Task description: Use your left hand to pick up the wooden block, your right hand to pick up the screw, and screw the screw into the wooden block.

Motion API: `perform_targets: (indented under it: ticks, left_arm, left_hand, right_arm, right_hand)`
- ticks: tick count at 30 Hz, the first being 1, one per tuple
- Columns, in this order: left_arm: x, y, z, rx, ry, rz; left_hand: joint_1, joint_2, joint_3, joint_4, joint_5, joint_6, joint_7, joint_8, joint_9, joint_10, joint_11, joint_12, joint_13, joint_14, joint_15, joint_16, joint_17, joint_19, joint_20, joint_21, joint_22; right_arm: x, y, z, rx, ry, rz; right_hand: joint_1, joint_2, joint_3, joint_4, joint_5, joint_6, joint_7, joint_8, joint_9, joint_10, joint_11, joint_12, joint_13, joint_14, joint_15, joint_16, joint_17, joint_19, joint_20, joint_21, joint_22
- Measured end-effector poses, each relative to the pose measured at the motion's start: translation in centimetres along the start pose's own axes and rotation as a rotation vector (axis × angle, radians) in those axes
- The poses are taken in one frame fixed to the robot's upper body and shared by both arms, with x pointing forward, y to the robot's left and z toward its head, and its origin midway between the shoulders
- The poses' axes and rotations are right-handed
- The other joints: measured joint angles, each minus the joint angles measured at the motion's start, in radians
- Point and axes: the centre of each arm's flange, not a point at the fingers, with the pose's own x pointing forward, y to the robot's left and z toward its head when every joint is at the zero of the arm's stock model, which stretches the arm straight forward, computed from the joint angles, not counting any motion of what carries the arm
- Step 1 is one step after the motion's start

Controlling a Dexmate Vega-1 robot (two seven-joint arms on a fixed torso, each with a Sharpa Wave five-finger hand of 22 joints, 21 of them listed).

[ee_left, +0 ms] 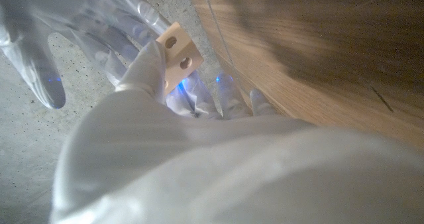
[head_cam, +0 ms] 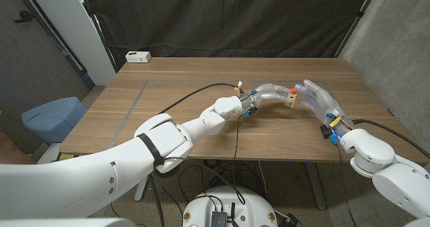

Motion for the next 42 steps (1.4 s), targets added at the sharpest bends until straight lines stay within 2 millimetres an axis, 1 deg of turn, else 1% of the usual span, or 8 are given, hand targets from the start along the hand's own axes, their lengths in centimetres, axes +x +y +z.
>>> perform_targets:
  ticks: [5,8,10,21,28,35,36,42]
  left_arm:
    - [0.00,0.07,-0.04,-0.001,0.004,0.001]
    - [-0.03,0.10,-0.10,-0.002,0.006,0.002]
    - [-0.04,0.12,-0.11,-0.002,0.006,0.002]
    - [-0.10,0.23,-0.14,-0.003,0.008,0.001]
    - [-0.15,0.26,-0.17,-0.003,0.008,0.000]
    - [-0.17,0.26,-0.14,-0.002,0.006,-0.002]
    - [-0.17,0.26,-0.14,-0.002,0.006,-0.002]
    - [-0.17,0.25,-0.08,0.000,0.003,-0.004]
  left_hand:
    - [0.000,0.000,0.000,0.000,0.000,0.000,0.000,0.000,0.000,0.000,0.000,0.000,0.000,0.000,0.000,0.000,0.000,0.000,0.000,0.000,0.000]
    - [0.000,0.000,0.000,0.000,0.002,0.000,0.000,0.000,0.000,0.000,0.000,0.000,0.000,0.000,0.000,0.000,0.000,0.000,0.000,0.000,0.000]
    - [0.000,0.000,0.000,0.000,0.002,0.000,0.000,0.000,0.000,0.002,-0.002,0.000,0.000,0.000,0.000,0.000,0.000,0.000,0.000,0.000,0.000]
    - [0.000,0.000,0.000,0.000,0.002,0.000,0.000,0.000,0.000,0.002,-0.002,0.000,0.000,0.000,0.000,0.000,0.000,0.000,0.000,0.000,0.000]
    - [0.000,0.000,0.000,0.000,0.002,0.000,0.000,0.000,0.000,0.002,-0.002,0.000,0.000,0.000,0.000,0.000,0.000,0.000,0.000,0.000,0.000]
    - [0.000,0.000,0.000,0.000,0.001,0.000,0.000,0.000,0.000,0.000,-0.003,0.000,0.000,0.000,0.000,0.000,0.000,0.000,0.000,0.000,0.000]
    - [0.000,0.000,0.000,0.000,0.001,0.000,0.000,0.000,0.000,0.001,-0.003,0.000,0.000,0.000,0.000,0.000,0.000,0.000,0.000,0.000,0.000]
    - [0.000,0.000,0.000,0.000,0.000,0.000,0.000,0.000,0.000,0.004,0.000,0.000,-0.001,0.000,0.000,0.000,0.000,0.000,0.000,0.000,0.000]
  right_arm:
    - [0.03,0.04,-0.03,-0.001,0.003,0.002]
    - [0.04,0.10,-0.05,-0.002,0.006,0.003]
    - [0.04,0.18,-0.07,-0.002,0.008,0.004]
    - [0.13,0.50,-0.13,0.004,0.010,0.003]
    - [0.16,0.52,-0.11,0.007,0.000,-0.008]
    - [0.16,0.45,-0.12,0.008,-0.004,-0.017]
    - [0.16,0.44,-0.15,0.009,-0.004,-0.018]
    - [0.16,0.36,-0.22,0.010,-0.004,-0.024]
  right_hand:
    - [0.000,0.000,0.000,0.000,0.000,0.010,0.000,0.004,0.000,0.011,-0.011,0.000,0.000,0.000,0.000,0.000,0.000,0.000,0.000,0.000,0.000]
    - [0.000,0.000,0.000,0.000,0.000,0.015,0.005,0.004,0.000,0.011,-0.011,0.002,0.000,0.000,0.000,0.000,0.000,0.000,0.000,0.000,0.000]
    - [0.000,0.000,0.000,0.000,0.000,0.021,0.003,0.004,0.000,0.011,-0.018,0.007,0.000,0.000,0.000,0.000,0.000,0.000,0.000,0.000,0.000]
    - [0.000,0.000,0.000,0.000,0.000,0.026,0.004,0.004,0.000,0.014,-0.021,0.007,0.000,0.000,0.000,0.000,-0.003,0.000,0.000,0.000,0.000]
    - [0.000,0.000,0.000,0.000,0.000,0.006,-0.015,-0.005,0.000,0.011,-0.025,0.007,0.000,0.000,0.000,0.000,-0.003,0.000,0.000,0.000,0.000]
    - [0.000,0.000,0.000,0.000,0.000,-0.010,-0.024,-0.005,0.000,0.011,-0.025,0.007,0.000,0.000,0.000,0.000,-0.003,-0.006,0.006,0.000,0.000]
    - [0.000,0.000,0.000,0.000,0.000,-0.011,-0.025,-0.011,0.000,0.011,-0.025,0.007,0.000,0.000,0.000,0.000,-0.003,-0.006,0.006,0.000,0.000]
    - [0.000,0.000,0.000,0.000,0.000,-0.036,-0.038,-0.016,0.000,-0.002,-0.030,0.007,0.000,-0.002,-0.002,0.000,-0.003,-0.009,0.009,0.000,0.000]
